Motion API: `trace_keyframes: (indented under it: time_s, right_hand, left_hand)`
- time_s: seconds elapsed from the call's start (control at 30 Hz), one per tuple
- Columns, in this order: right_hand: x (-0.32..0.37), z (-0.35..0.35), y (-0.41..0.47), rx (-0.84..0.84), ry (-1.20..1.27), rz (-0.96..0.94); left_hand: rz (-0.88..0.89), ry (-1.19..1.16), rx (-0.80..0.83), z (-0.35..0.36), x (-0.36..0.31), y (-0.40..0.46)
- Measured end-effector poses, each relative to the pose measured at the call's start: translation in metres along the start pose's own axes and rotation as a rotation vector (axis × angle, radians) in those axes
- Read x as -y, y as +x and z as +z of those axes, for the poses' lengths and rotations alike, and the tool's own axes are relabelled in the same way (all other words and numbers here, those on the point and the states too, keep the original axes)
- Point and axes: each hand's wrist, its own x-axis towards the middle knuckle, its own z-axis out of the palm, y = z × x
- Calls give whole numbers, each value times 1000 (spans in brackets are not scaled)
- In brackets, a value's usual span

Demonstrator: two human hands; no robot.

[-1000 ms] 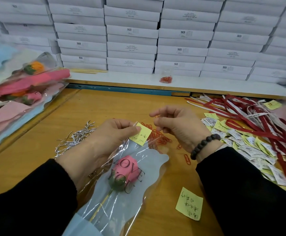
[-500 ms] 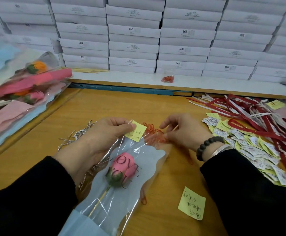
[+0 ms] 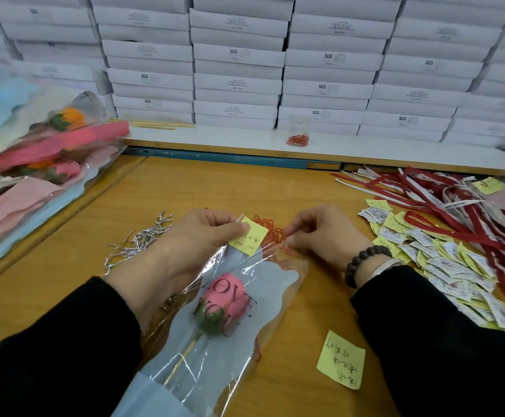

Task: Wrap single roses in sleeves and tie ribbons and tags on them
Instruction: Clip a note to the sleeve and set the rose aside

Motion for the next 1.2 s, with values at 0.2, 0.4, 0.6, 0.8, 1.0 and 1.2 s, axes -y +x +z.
trace_keyframes:
  time_s: [0.2,0.4,0.6,0.8,1.0,1.2]
  right_hand:
    - [6,-9,-3,-14,577,25]
    - [16,-3,-6,17,709,3]
    - [25,11,-9,19,623,-59]
    - [29,15,-12,0,570,-94]
    - [30,15,-12,-4,519,-132]
    - [30,15,-12,-4,537,-134]
  left_hand:
    - [0,-2,13,2,-1,-1]
    - [-1,-15,12,4,-1,-2]
    - [0,-35,25,5,-1,-1]
    - [-16,-41,29,4,-3,-3]
    - [-51,-38,4,5,-4,-4]
    - [-61,-37,11,3,-2,-1]
